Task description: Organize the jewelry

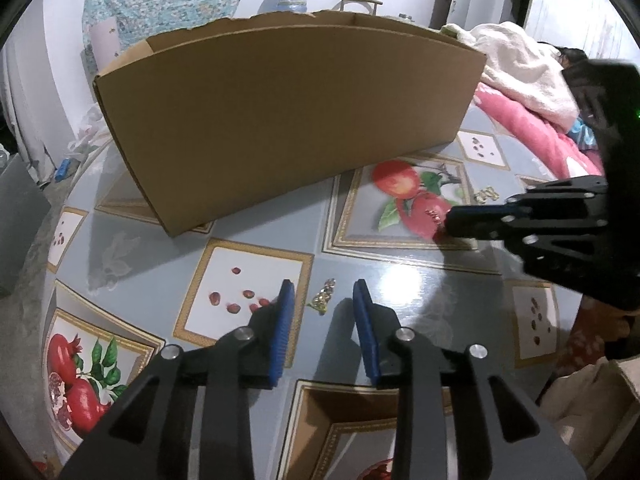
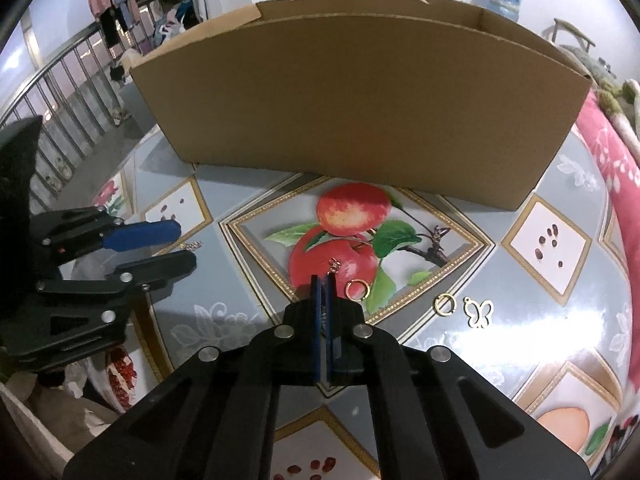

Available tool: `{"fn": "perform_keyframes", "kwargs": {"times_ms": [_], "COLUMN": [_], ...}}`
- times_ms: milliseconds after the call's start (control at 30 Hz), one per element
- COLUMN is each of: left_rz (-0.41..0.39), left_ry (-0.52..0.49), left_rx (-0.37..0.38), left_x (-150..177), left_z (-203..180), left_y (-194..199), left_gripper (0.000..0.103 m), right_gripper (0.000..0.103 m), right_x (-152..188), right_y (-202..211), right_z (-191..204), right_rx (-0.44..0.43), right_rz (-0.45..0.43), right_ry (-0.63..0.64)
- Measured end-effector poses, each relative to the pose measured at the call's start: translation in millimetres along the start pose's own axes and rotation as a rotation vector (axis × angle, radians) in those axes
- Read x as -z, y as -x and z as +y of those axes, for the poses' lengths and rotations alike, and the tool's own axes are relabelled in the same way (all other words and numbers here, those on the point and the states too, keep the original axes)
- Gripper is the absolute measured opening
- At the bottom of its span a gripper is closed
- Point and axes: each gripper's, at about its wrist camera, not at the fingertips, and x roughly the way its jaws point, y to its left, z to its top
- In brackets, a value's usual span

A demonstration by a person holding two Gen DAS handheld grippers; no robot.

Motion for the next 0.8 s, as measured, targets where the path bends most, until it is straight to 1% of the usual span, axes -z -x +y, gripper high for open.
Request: {"fn": "perform_keyframes", "kwargs": {"times_ms": [233,300,567,800], "left_rz": [0.016,0.018,-0.007,-0.073], "left_ry": [-0.039,-0.041,-0.038,-0.038], "left_rx": [-0.049,-0.052,-0.042,-0.046], "left_x": [-3,-3,-3,-13], "left_z": [-5,-5,-8,-10], "left_y": [-3,-4,2,33], "left_gripper": [0.012,0.003,0.0,0.0], "right_gripper": [0.0,0.0,0.0,0.0], "right_x": [2,2,0,-6], "right_y": [14,18,33,54], "right_z": [-3,-5,-6,-11], "right_rx": [-0.015,-0.018,-0.025,-0.038], "right_rz": [-0.03,-0.04,-0.087,-0.143], "right_ry": [-0.019,-0.022,-0.041,-0.051]}}
